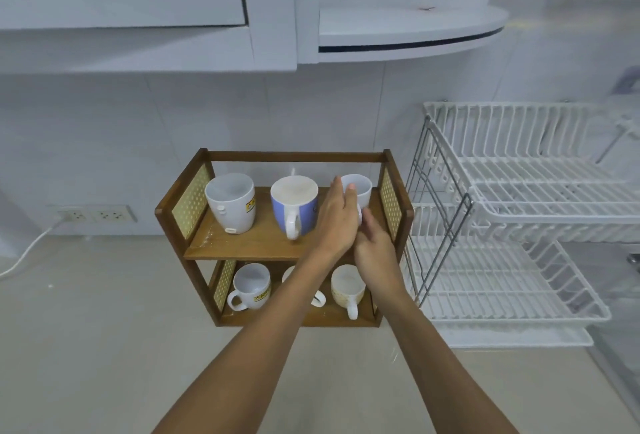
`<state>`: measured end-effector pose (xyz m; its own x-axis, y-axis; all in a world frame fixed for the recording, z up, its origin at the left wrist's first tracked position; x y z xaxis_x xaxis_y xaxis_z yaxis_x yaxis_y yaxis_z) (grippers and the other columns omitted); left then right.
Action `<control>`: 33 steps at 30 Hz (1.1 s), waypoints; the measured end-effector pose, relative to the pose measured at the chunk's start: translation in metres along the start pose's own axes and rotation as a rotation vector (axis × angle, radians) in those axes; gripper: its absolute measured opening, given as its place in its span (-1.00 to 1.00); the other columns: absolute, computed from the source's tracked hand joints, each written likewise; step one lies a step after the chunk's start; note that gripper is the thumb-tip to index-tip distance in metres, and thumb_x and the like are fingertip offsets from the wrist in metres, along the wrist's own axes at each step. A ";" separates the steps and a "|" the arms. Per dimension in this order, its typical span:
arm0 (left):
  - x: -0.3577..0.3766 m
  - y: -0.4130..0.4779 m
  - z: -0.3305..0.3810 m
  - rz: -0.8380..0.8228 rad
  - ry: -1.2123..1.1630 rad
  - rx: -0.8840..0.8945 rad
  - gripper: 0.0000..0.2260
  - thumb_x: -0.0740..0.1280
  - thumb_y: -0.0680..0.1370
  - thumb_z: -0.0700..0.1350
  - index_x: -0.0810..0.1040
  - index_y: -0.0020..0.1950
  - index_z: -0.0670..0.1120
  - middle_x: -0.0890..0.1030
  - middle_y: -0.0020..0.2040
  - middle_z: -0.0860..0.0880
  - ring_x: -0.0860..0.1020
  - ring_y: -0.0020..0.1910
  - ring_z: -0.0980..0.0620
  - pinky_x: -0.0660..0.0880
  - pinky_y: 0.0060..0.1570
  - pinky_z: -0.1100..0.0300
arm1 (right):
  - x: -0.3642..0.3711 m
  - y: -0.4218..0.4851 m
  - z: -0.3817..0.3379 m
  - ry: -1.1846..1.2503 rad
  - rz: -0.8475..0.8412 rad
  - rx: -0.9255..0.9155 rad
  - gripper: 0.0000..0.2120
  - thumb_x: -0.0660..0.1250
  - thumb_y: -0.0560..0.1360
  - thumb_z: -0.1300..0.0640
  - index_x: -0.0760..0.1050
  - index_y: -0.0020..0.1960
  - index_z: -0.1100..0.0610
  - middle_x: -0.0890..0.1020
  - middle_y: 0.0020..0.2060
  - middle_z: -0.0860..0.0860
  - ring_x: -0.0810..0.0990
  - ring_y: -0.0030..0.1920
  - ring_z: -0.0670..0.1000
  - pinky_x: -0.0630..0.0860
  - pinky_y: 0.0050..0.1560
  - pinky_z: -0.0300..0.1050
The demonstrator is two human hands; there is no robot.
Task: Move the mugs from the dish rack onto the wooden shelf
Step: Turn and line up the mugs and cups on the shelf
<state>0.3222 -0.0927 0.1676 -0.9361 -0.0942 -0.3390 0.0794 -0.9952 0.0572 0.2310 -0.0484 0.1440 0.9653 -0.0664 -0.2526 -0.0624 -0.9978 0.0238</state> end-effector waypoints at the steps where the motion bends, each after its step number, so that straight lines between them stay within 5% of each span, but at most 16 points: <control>1: 0.000 0.000 0.000 0.005 -0.020 -0.001 -0.47 0.02 0.72 0.15 0.12 0.65 -0.03 0.28 0.60 -0.05 0.21 0.58 -0.05 0.15 0.55 -0.06 | -0.001 0.000 0.000 0.007 -0.002 0.008 -0.49 0.15 0.57 0.15 0.41 0.49 -0.13 0.68 0.23 -0.11 0.63 0.22 -0.11 0.56 0.29 0.11; 6: 0.002 -0.006 -0.001 -0.029 -0.079 0.014 -0.49 0.01 0.72 0.16 0.16 0.63 0.00 0.33 0.58 -0.03 0.28 0.54 -0.02 0.21 0.40 0.16 | -0.005 -0.002 0.007 0.009 -0.014 0.038 -0.43 0.14 0.57 0.16 0.32 0.56 -0.11 0.60 0.37 -0.01 0.58 0.33 0.04 0.51 0.35 0.18; 12: 0.004 -0.008 -0.006 -0.036 -0.099 0.025 -0.48 0.00 0.71 0.19 0.14 0.63 0.03 0.33 0.58 -0.02 0.29 0.54 -0.02 0.25 0.46 0.09 | -0.004 -0.007 0.011 -0.006 -0.017 0.034 -0.42 0.13 0.60 0.15 0.22 0.61 -0.10 0.55 0.43 -0.01 0.55 0.36 0.03 0.49 0.38 0.16; 17: 0.004 -0.011 -0.004 -0.053 -0.083 0.017 -0.48 -0.01 0.70 0.20 0.08 0.64 0.08 0.28 0.60 0.00 0.26 0.55 -0.01 0.22 0.29 0.21 | -0.005 -0.013 0.005 -0.004 -0.006 0.008 -0.44 0.14 0.63 0.21 0.24 0.61 -0.07 0.51 0.47 0.01 0.50 0.42 0.04 0.45 0.42 0.16; 20: -0.005 -0.029 -0.003 -0.036 -0.082 0.055 -0.50 0.03 0.71 0.19 0.12 0.63 0.09 0.33 0.52 0.13 0.23 0.38 0.41 0.11 0.22 0.50 | -0.009 -0.029 0.003 -0.007 0.036 -0.056 -0.40 0.13 0.63 0.27 0.20 0.63 -0.04 0.54 0.43 -0.10 0.51 0.40 -0.10 0.48 0.40 0.01; 22: -0.017 -0.054 -0.008 0.020 -0.079 0.125 -0.53 0.07 0.71 0.16 0.23 0.60 0.07 0.35 0.44 0.24 0.21 0.23 0.66 0.11 0.14 0.68 | -0.008 -0.049 0.010 -0.022 0.058 -0.105 -0.38 0.13 0.63 0.28 0.18 0.64 -0.05 0.60 0.26 -0.32 0.52 0.24 -0.37 0.48 0.24 -0.38; 25: -0.038 -0.103 -0.046 0.099 -0.075 0.205 -0.59 0.11 0.71 0.13 0.37 0.54 0.07 0.42 0.50 0.19 0.30 0.48 0.30 0.27 0.37 0.40 | 0.004 -0.085 0.037 0.004 0.063 -0.107 -0.40 0.15 0.63 0.26 0.23 0.62 -0.10 0.48 0.39 -0.36 0.41 0.34 -0.43 0.37 0.31 -0.48; 28: -0.065 -0.142 -0.112 0.183 -0.045 0.136 -0.67 0.11 0.72 0.10 0.48 0.43 0.11 0.56 0.36 0.18 0.47 0.40 0.13 0.41 0.31 0.27 | 0.036 -0.111 0.077 0.017 -0.019 -0.034 -0.37 0.19 0.62 0.37 0.31 0.54 -0.18 0.55 0.33 -0.37 0.48 0.26 -0.45 0.36 0.13 -0.60; 30: -0.086 -0.150 -0.156 0.248 0.005 0.012 -0.64 0.11 0.71 0.12 0.47 0.46 0.09 0.55 0.39 0.18 0.46 0.40 0.19 0.42 0.34 0.24 | 0.064 -0.116 0.099 0.008 -0.104 0.047 -0.40 0.19 0.62 0.37 0.33 0.56 -0.10 0.67 0.20 -0.13 0.52 0.15 -0.34 0.45 -0.07 -0.56; 33: -0.113 -0.143 -0.205 0.286 0.086 -0.130 -0.60 0.10 0.71 0.10 0.37 0.54 0.06 0.46 0.46 0.15 0.40 0.44 0.18 0.35 0.37 0.29 | 0.109 -0.108 0.119 0.020 -0.229 0.159 -0.46 0.18 0.65 0.32 0.30 0.60 0.03 0.60 0.27 0.24 0.28 0.19 -0.41 0.46 0.10 -0.42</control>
<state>0.4866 0.0543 0.0054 -0.8376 -0.3665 -0.4050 0.3831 -0.9227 0.0426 0.3124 0.0516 -0.0014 0.9636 0.1593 -0.2146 0.1203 -0.9756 -0.1838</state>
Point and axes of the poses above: each hand's wrist, its own y-axis towards the middle knuckle, its own x-axis out of the palm, z = x × y, the point moved 5 cm from there along y, towards the middle knuckle
